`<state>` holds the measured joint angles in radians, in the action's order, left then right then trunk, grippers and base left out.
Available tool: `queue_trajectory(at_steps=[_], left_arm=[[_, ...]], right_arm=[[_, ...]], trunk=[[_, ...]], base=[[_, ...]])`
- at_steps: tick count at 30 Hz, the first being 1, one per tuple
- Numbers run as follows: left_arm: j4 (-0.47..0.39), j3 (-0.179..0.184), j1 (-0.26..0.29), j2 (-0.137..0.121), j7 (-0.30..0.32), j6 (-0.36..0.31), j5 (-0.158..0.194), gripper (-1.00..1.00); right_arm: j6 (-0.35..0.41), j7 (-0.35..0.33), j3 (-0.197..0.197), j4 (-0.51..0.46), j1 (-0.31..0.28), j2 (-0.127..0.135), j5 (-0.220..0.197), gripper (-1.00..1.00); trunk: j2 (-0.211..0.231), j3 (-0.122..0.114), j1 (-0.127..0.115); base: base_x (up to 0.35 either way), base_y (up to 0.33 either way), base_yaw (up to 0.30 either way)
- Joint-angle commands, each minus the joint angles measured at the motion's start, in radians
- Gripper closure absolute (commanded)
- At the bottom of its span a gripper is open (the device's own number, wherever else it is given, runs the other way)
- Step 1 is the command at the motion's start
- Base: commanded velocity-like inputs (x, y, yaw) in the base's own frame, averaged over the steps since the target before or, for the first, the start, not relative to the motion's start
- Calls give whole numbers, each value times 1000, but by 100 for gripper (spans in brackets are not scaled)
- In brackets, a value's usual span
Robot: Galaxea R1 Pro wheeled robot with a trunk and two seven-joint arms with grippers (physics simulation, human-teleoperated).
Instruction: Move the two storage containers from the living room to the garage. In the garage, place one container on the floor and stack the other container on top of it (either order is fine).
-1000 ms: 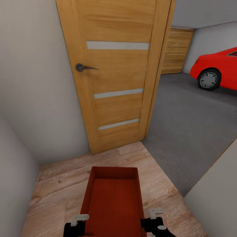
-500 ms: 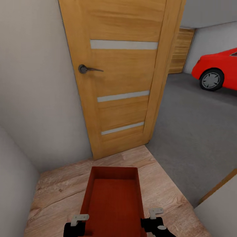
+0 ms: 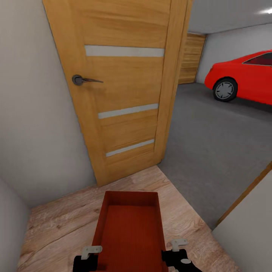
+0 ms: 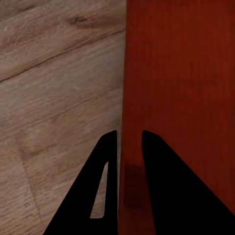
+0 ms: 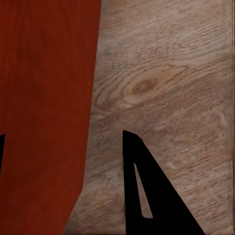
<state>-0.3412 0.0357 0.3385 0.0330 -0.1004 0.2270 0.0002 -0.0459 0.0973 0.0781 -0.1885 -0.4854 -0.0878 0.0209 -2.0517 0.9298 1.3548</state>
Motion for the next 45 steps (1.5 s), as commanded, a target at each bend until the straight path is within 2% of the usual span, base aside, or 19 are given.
queue_trajectory(at_steps=[1,7,21,38,45], left_arm=[[-1,-5,1,-1,-15,3,-2,100],[-1,-5,1,-1,-15,3,-2,100],[-1,-5,1,-1,-15,3,-2,100],[-1,-5,1,-1,-15,3,-2,100],[-1,-5,1,-1,-15,3,-2,100]], right_arm=[[-3,10,5,2,-1,0,4,100],[-3,10,5,2,-1,0,4,100],[-3,10,5,3,-1,0,4,100],[-2,10,5,3,-1,0,4,100],[-2,10,5,3,-1,0,4,100]], trunk=[[0,1,0],[0,1,0],[0,1,0],[0,1,0],[0,1,0]], base=[[0,0,-263],[1,0,-217],[163,84,-26],[3,1,-239],[130,79,-56]])
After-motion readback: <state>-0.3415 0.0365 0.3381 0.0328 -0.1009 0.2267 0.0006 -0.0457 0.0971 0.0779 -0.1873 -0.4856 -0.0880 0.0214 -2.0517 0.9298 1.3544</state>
